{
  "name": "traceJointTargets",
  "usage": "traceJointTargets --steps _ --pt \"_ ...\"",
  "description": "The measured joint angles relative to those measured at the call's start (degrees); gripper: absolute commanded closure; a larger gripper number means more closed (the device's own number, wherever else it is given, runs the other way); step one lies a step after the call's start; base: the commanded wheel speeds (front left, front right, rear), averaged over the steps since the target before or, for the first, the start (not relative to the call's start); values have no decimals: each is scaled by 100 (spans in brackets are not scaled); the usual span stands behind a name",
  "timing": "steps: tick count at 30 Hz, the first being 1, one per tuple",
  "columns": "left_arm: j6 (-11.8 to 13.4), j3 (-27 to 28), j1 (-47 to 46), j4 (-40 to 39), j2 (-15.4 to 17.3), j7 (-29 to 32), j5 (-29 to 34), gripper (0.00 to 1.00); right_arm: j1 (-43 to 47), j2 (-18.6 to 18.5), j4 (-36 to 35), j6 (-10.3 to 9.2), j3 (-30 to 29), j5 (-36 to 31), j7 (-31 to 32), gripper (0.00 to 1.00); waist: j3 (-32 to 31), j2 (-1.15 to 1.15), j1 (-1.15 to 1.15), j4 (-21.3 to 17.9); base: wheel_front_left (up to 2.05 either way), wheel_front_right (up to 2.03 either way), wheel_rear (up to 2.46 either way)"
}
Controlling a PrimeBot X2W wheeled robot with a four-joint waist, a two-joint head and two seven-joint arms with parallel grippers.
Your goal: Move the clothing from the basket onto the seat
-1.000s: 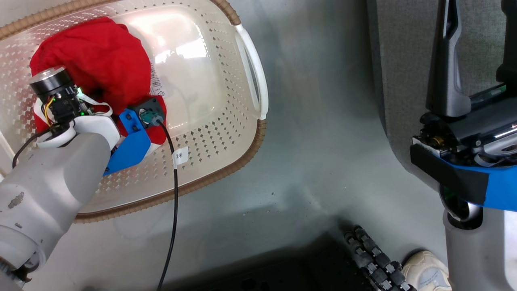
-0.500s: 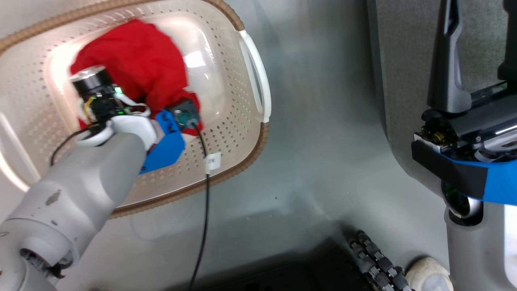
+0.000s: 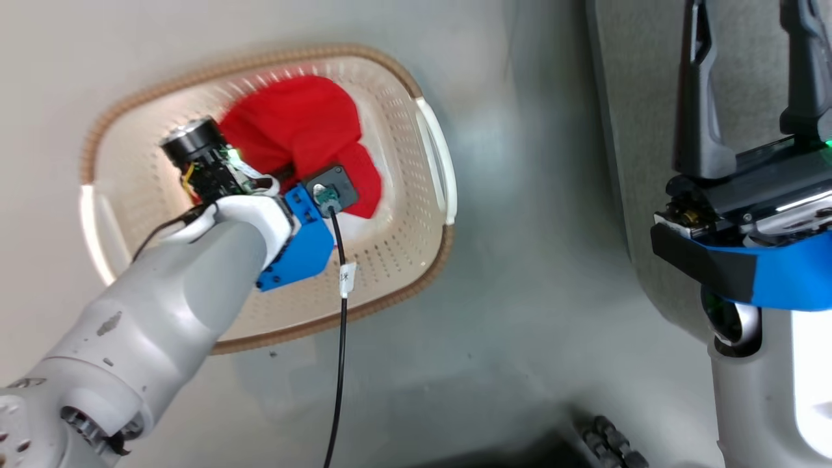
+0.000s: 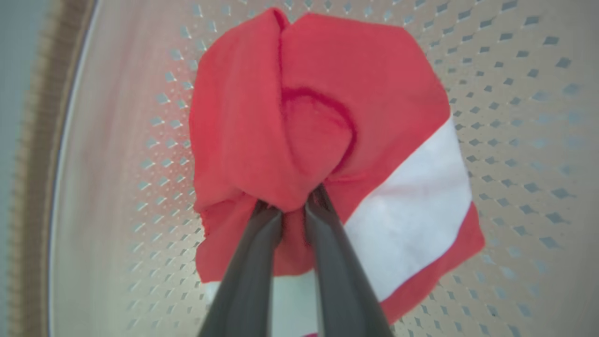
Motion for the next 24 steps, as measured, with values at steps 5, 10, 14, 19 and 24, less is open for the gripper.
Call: traceJointTargets --steps 5,10,14,19,24 --pt "0 0 161 90 -134 -535 -350 100 100 0 249 0 -26 -102 0 0 -563 0 -1 151 0 0 0" --pt "0 1 347 234 -197 -968 -631 100 290 1 452 0 -67 -148 0 0 -1103 0 -2 263 0 0 0" --pt "-1 0 398 305 -274 -1232 -856 100 474 0 599 0 -116 -189 -1 0 -1445 0 -2 339 0 0 0" --pt "-1 0 540 392 -367 -1595 -1239 100 793 1 831 0 -164 -211 -1 0 -2030 1 -2 478 0 0 0" --pt "0 1 695 402 -390 -1846 -1573 100 1099 0 1068 0 -174 -187 0 0 -2625 1 -3 600 0 0 0"
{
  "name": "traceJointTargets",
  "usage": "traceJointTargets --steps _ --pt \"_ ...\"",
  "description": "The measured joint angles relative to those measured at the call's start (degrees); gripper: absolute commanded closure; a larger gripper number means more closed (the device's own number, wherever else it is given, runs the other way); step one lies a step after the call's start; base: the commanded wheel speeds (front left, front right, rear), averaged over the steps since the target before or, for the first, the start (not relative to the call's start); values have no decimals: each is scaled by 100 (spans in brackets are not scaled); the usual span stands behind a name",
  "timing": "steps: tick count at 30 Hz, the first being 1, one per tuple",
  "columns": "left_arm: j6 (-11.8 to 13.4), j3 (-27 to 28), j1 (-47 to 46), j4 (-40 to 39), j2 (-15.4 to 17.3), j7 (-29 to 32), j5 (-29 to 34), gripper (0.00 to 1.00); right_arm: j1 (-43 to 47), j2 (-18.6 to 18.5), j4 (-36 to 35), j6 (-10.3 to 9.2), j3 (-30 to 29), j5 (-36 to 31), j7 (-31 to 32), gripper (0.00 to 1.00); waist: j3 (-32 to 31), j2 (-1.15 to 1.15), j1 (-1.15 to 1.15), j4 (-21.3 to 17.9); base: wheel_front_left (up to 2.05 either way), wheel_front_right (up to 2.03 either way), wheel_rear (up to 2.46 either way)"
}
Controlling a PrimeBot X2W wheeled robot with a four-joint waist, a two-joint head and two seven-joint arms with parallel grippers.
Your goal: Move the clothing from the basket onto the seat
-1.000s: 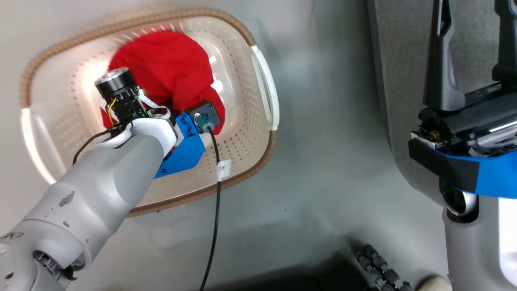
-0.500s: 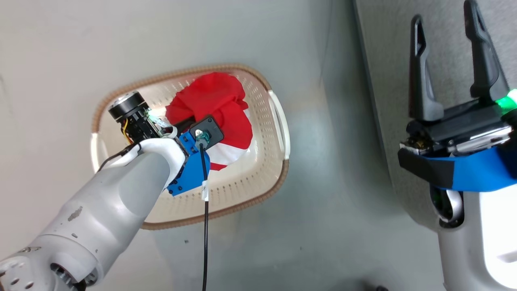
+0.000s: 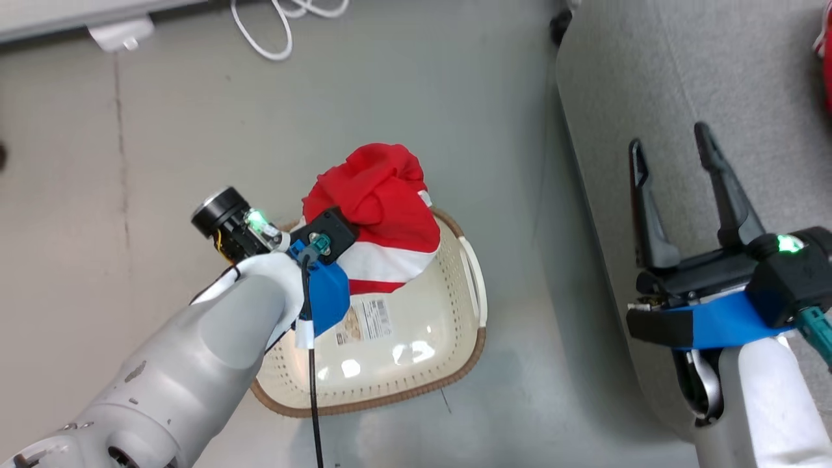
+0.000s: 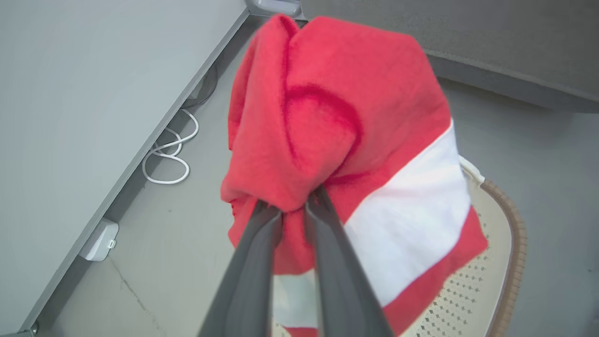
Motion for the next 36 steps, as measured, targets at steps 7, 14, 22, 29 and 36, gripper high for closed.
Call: traceJointTargets --steps 7,14,22,29,36 --pt "-1 102 165 -132 60 -141 -434 100 387 1 197 0 0 64 0 0 -750 0 0 143 0 0 0" --pt "89 749 548 -779 198 -155 -532 100 805 1 328 0 -25 100 -1 0 -1351 0 0 295 0 0 0" --pt "339 1672 1266 -1695 367 -156 -497 100 1178 1 443 0 5 189 -1 0 -1920 0 0 423 0 0 0" --pt "514 2263 1901 -2427 465 -156 -237 100 1401 1 447 0 46 255 -1 0 -2239 0 0 510 0 0 0" --pt "633 2597 2381 -3019 461 -156 18 100 1513 1 447 0 42 304 0 0 -2313 0 0 613 0 0 0"
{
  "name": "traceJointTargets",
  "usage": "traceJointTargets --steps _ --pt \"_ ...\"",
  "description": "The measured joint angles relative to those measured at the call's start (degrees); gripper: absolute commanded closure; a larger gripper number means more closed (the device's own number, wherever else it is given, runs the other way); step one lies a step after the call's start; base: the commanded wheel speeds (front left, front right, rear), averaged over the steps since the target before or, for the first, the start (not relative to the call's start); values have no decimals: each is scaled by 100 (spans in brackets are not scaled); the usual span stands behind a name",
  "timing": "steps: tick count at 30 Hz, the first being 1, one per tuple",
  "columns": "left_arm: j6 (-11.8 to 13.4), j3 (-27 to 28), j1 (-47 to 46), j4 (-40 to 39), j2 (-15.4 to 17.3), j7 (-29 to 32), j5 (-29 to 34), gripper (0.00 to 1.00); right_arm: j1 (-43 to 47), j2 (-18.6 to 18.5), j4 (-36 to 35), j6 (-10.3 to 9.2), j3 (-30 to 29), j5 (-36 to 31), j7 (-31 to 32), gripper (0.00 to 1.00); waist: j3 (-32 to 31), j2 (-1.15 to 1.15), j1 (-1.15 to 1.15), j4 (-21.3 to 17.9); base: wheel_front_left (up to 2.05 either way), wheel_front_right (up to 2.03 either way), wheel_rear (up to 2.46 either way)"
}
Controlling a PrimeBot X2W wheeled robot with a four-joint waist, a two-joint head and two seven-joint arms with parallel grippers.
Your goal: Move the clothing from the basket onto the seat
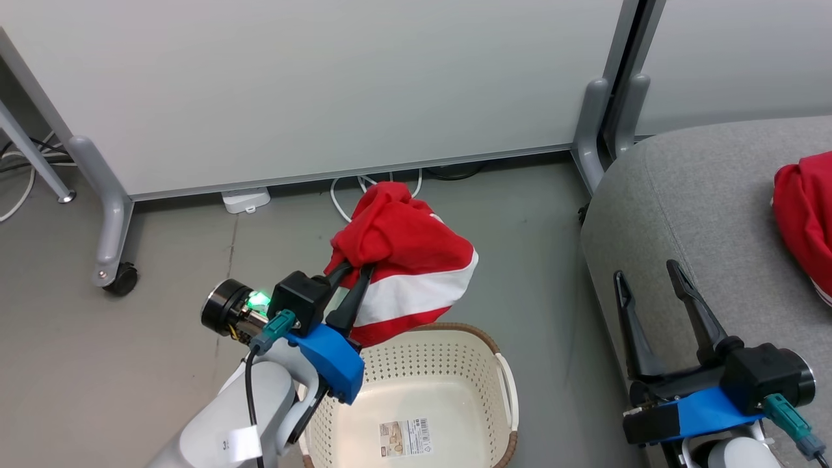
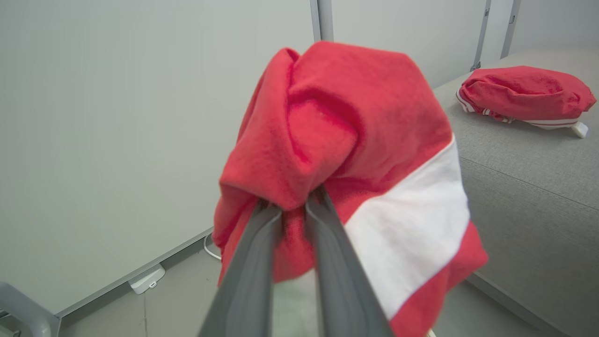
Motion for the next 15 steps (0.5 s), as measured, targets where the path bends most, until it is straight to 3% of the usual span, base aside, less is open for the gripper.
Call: traceJointTargets --steps 9,15 --pt "-45 186 141 -156 9 0 230 100 7 -1 97 0 131 120 0 0 -35 0 1 57 0 0 0" --pt "-99 204 138 -164 -36 0 321 100 4 -1 345 0 637 782 -1 0 -2 0 1 94 0 0 0"
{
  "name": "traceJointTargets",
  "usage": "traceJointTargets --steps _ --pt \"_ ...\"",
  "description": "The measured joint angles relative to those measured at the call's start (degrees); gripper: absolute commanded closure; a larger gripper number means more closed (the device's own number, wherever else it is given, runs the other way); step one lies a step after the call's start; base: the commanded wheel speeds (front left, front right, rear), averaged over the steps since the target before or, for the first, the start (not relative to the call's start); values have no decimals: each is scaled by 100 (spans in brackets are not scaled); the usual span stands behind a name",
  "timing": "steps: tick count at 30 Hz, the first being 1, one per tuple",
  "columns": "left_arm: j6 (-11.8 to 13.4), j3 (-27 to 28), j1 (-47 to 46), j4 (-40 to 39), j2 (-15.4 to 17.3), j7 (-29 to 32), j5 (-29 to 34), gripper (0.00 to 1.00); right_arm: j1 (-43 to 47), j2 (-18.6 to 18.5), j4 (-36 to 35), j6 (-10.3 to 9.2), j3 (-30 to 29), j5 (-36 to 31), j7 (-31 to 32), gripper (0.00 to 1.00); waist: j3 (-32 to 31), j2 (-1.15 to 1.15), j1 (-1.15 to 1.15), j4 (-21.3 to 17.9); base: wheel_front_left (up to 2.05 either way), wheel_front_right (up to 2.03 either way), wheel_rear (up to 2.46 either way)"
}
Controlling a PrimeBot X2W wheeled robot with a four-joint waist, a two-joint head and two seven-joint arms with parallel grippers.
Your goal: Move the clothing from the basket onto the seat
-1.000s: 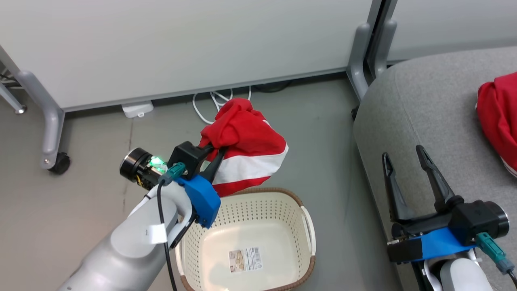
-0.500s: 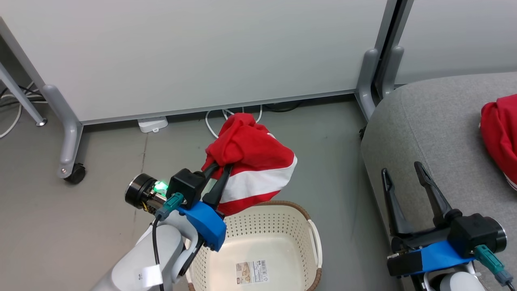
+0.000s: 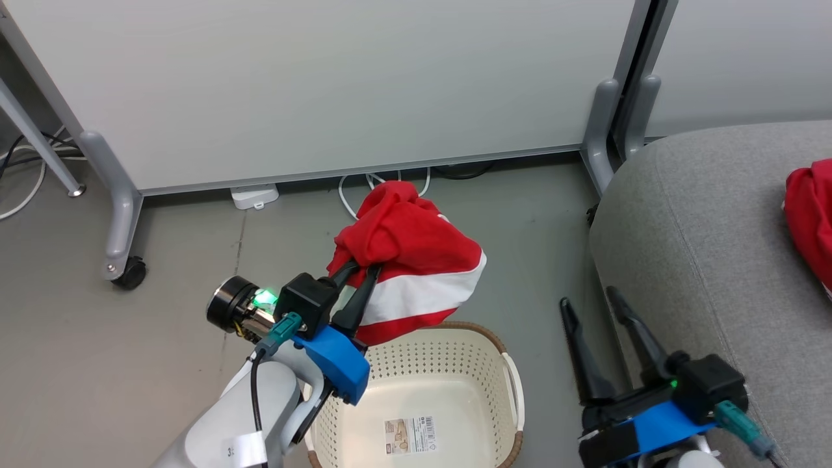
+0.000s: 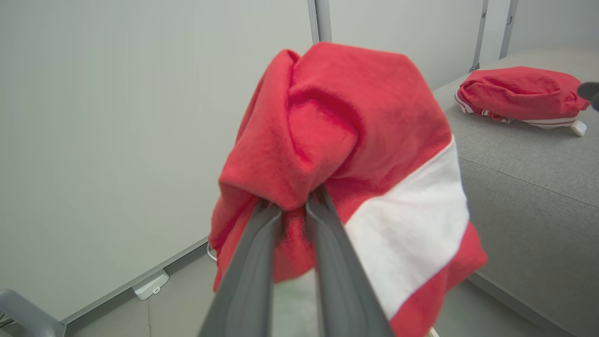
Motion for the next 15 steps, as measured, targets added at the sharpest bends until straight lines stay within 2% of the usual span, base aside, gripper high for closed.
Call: traceJointTargets --steps 6,15 --pt "-81 1 -158 2 -120 0 98 100 -184 5 277 0 620 -18 1 0 141 0 0 117 0 0 0" --pt "-198 2 -409 41 -385 0 233 100 -799 7 622 0 1251 328 0 0 313 0 0 399 0 0 0"
